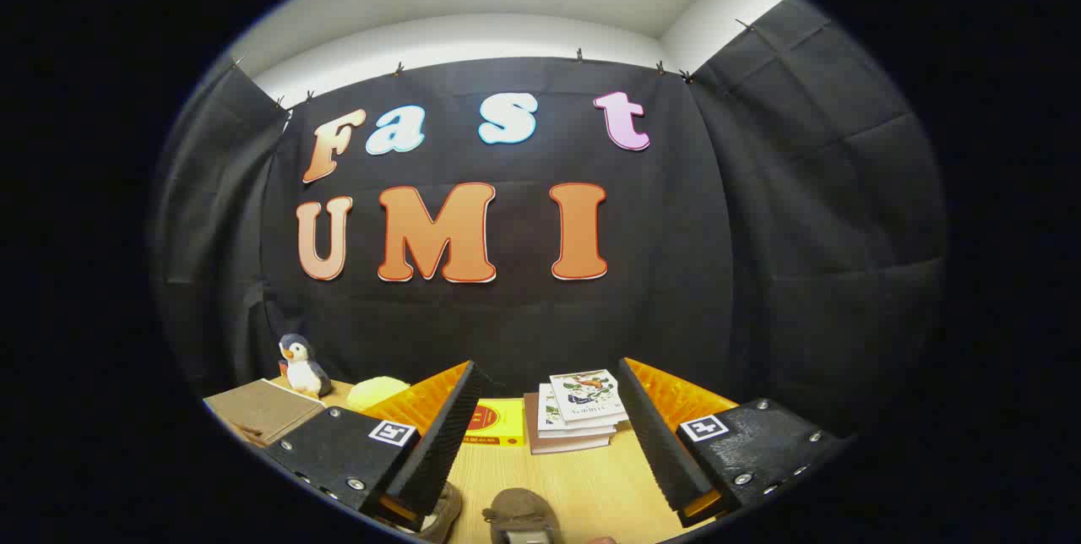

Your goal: Open the storage box then place both shoes into the box .Put the left shoe in first, then the right shoe, with the right side of both shoes facing outward in a uniform manner.

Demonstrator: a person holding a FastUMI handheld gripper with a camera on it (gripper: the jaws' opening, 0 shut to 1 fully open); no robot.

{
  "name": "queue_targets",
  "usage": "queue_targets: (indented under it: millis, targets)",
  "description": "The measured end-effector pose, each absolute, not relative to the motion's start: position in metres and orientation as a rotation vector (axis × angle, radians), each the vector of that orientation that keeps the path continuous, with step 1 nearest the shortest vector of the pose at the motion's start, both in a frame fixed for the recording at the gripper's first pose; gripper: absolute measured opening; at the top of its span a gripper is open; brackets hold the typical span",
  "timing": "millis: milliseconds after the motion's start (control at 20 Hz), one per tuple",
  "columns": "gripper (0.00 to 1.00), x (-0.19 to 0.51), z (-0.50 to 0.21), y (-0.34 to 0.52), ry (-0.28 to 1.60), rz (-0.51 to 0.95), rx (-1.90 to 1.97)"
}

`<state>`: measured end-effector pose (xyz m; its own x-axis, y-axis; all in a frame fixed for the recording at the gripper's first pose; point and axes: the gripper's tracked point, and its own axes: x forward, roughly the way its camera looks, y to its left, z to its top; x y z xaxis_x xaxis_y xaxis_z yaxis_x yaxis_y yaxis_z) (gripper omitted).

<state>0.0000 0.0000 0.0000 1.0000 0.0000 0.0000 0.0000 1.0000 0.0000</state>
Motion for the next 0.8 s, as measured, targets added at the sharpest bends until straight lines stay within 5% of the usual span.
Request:
queue_targets:
  millis: [300, 800]
  targets:
    - [0.98, -0.041, -0.001, 0.026, 0.02, -0.033, -0.062]
    - [0.98, -0.014, -0.014, 0.03, 0.149, 0.055, 0.019]
